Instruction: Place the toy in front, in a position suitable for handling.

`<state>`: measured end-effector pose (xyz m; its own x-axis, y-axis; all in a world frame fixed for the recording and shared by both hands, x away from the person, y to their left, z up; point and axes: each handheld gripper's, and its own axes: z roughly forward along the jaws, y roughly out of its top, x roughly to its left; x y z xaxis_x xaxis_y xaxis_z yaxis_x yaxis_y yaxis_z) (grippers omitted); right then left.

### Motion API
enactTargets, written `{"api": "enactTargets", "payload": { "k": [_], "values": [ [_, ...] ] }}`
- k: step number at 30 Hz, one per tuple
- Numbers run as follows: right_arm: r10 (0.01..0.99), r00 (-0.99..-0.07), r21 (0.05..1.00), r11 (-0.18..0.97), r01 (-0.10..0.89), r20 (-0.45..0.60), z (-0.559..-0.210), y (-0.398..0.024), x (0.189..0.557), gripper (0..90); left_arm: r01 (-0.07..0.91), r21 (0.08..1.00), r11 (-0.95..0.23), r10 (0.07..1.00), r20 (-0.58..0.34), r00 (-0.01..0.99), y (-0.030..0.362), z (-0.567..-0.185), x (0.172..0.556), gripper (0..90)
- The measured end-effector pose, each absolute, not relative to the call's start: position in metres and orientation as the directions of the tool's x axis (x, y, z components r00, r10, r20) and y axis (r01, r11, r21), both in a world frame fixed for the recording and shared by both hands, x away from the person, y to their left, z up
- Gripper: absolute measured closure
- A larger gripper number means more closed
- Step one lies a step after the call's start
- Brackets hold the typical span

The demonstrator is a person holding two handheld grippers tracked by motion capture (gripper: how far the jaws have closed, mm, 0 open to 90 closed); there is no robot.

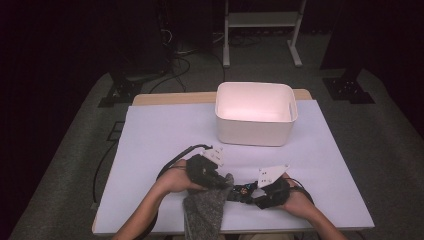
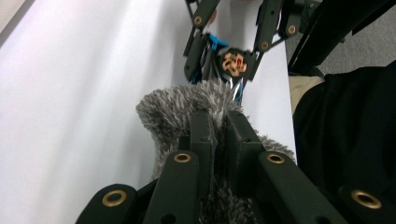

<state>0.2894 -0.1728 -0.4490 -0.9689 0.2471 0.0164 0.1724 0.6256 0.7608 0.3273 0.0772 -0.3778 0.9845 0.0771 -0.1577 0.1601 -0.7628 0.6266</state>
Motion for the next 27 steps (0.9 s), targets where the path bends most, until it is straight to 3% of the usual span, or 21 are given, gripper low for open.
{"api": "enactTargets", "payload": {
  "k": [12, 27],
  "values": [
    [0.255, -0.967, 0.759, 0.623, 0.187, 0.029, -0.449, -0.173, 0.289, 55.7, 0.202, 0.634, -0.747, 0.133, -0.154, 0.979, 0.109, -0.378, 0.326, 82.4],
    [0.247, -0.969, 0.758, 0.629, 0.174, 0.018, -0.449, -0.173, 0.29, 55.7, 0.231, 0.668, -0.707, 0.155, -0.172, 0.973, 0.119, -0.383, 0.327, 81.9]
  ]
}}
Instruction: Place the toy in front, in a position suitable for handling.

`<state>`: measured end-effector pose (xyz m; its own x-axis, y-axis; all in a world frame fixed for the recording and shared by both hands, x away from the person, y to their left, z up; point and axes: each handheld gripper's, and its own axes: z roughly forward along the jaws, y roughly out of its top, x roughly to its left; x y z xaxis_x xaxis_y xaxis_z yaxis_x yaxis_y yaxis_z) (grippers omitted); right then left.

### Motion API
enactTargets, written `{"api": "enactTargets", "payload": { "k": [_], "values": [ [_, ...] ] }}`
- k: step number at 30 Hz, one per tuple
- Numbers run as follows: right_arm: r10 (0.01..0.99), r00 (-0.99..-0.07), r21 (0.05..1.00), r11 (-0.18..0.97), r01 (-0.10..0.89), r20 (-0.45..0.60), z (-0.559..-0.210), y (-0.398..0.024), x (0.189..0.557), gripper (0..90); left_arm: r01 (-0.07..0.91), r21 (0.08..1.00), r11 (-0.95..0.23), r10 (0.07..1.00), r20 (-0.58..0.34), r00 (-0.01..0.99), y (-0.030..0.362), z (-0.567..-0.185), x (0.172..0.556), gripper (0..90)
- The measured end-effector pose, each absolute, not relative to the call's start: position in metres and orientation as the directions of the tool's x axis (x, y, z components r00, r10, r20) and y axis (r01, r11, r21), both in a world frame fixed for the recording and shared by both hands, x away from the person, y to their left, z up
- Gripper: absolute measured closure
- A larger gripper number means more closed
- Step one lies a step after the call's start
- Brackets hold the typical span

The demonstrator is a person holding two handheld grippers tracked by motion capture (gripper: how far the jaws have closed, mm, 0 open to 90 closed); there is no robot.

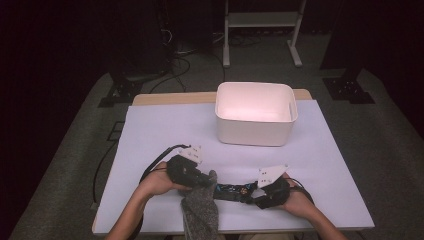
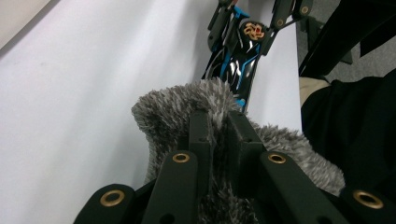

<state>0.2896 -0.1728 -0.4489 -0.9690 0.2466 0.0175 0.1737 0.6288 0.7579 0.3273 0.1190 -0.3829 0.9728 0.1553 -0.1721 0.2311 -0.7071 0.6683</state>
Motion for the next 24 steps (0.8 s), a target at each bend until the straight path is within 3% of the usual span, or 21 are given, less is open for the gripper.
{"api": "enactTargets", "payload": {
  "k": [18, 24],
  "values": [
    [0.255, -0.967, 0.755, 0.627, 0.19, 0.031, -0.448, -0.172, 0.29, 55.7, 0.071, 0.65, -0.757, -0.021, -0.132, 0.991, 0.027, -0.378, 0.323, 81.8],
    [0.253, -0.967, 0.754, 0.629, 0.191, 0.034, -0.448, -0.172, 0.29, 55.9, 0.073, 0.646, -0.76, -0.02, -0.135, 0.991, 0.029, -0.378, 0.324, 81.8]
  ]
}}
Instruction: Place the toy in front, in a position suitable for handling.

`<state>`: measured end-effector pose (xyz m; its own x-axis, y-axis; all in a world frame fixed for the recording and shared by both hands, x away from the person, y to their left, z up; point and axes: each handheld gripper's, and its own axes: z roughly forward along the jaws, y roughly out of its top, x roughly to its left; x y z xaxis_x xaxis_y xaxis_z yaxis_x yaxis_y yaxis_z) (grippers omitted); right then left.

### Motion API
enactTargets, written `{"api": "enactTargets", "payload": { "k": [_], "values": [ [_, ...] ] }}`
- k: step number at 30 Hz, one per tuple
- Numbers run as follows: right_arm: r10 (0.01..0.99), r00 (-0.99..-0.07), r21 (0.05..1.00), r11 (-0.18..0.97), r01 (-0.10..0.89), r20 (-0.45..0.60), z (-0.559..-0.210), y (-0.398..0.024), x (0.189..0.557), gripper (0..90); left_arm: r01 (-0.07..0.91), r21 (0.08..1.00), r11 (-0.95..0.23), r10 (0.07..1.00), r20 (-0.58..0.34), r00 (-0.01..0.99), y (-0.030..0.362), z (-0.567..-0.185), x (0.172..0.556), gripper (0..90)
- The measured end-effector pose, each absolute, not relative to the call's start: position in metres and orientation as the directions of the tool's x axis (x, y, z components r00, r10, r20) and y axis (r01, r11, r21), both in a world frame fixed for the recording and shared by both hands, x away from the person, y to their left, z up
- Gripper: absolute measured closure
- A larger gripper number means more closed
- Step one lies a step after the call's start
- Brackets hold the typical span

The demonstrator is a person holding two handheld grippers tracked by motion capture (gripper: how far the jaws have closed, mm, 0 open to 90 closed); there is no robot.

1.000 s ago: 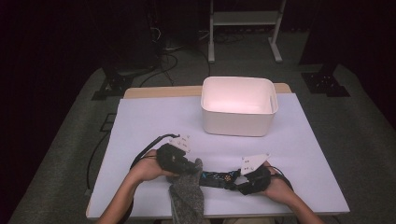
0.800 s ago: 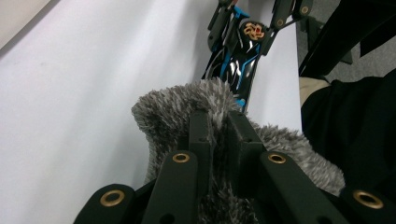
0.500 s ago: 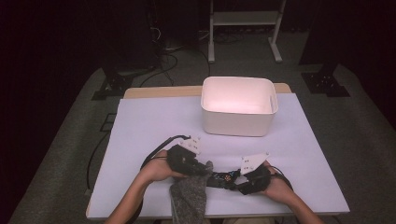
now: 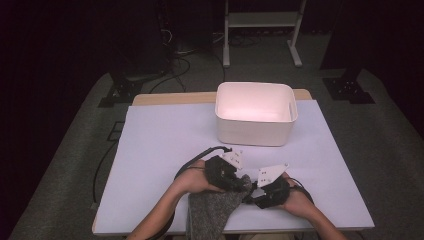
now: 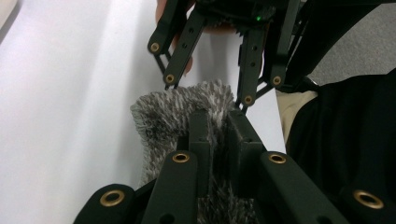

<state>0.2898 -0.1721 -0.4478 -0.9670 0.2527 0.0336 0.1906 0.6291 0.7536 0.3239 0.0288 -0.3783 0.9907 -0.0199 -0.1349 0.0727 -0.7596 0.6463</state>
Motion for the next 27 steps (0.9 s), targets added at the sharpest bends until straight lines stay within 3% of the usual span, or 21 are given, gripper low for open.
{"api": "enactTargets", "payload": {
  "k": [20, 27],
  "values": [
    [0.234, -0.972, 0.71, 0.681, 0.179, 0.021, -0.441, -0.183, 0.294, 57.7, 0.181, 0.659, -0.73, 0.124, -0.133, 0.983, 0.099, -0.378, 0.326, 81.4],
    [0.251, -0.968, 0.687, 0.698, 0.203, 0.031, -0.438, -0.198, 0.293, 57.7, 0.198, 0.681, -0.705, 0.127, -0.154, 0.98, 0.1, -0.385, 0.328, 80.6]
  ]
}}
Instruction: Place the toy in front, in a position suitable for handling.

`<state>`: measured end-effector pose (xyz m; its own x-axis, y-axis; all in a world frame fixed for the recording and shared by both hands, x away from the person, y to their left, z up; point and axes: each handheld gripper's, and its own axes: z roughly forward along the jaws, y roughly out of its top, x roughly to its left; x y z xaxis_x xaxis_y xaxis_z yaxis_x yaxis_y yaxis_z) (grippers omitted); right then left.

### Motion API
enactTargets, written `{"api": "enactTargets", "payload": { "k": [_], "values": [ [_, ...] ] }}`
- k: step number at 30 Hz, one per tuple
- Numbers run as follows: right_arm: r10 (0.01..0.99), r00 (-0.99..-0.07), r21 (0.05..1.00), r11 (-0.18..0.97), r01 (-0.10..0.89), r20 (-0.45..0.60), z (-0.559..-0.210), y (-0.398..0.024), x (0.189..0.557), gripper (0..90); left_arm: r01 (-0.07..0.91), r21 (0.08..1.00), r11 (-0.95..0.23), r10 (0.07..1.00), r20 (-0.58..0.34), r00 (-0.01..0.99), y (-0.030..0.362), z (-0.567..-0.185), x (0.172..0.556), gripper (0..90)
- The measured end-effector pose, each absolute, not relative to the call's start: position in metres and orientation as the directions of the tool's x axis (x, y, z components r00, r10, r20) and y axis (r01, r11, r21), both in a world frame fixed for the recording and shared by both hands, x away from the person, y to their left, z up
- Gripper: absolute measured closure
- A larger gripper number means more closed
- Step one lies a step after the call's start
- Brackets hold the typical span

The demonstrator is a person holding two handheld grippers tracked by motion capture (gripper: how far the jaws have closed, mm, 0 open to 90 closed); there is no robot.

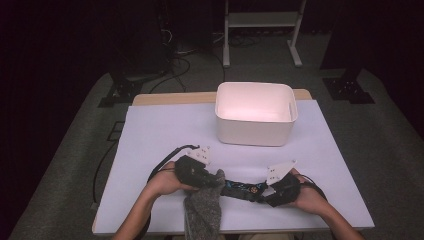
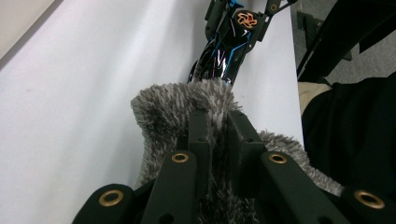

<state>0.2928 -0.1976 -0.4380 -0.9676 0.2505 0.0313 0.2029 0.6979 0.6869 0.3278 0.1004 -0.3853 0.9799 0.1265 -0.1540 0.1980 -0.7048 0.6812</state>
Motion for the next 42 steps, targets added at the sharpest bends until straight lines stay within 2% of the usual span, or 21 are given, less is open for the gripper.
{"api": "enactTargets", "payload": {
  "k": [3, 6, 10, 16, 19, 25, 37, 42],
  "values": [
    [0.258, -0.965, 0.674, 0.703, 0.226, 0.054, -0.437, -0.198, 0.295, 56.4, 0.199, 0.685, -0.7, 0.126, -0.156, 0.98, 0.099, -0.387, 0.328, 80.6],
    [0.256, -0.964, 0.658, 0.713, 0.243, 0.078, -0.434, -0.195, 0.296, 48.9, 0.195, 0.685, -0.702, 0.12, -0.157, 0.98, 0.099, -0.388, 0.328, 80.6],
    [0.247, -0.966, 0.656, 0.718, 0.234, 0.074, -0.429, -0.19, 0.298, 45.5, 0.197, 0.682, -0.704, 0.121, -0.158, 0.98, 0.098, -0.388, 0.328, 80.6],
    [0.228, -0.971, 0.658, 0.721, 0.219, 0.073, -0.42, -0.175, 0.3, 47.2, 0.189, 0.678, -0.71, 0.114, -0.155, 0.981, 0.096, -0.387, 0.328, 80.7],
    [0.225, -0.973, 0.636, 0.744, 0.203, 0.047, -0.417, -0.164, 0.302, 50.7, 0.188, 0.682, -0.707, 0.111, -0.155, 0.982, 0.096, -0.388, 0.328, 80.7],
    [0.215, -0.976, 0.608, 0.77, 0.191, 0.034, -0.414, -0.148, 0.308, 52.2, 0.201, 0.695, -0.69, 0.113, -0.171, 0.979, 0.099, -0.39, 0.328, 80.7],
    [0.22, -0.975, 0.565, 0.802, 0.195, 0.024, -0.409, -0.153, 0.308, 54.3, 0.237, 0.689, -0.685, 0.146, -0.189, 0.971, 0.112, -0.397, 0.33, 80.7],
    [0.203, -0.979, 0.541, 0.823, 0.171, 0.0, -0.407, -0.142, 0.309, 53.5, 0.237, 0.684, -0.69, 0.141, -0.194, 0.971, 0.109, -0.399, 0.331, 80.7]
  ]
}}
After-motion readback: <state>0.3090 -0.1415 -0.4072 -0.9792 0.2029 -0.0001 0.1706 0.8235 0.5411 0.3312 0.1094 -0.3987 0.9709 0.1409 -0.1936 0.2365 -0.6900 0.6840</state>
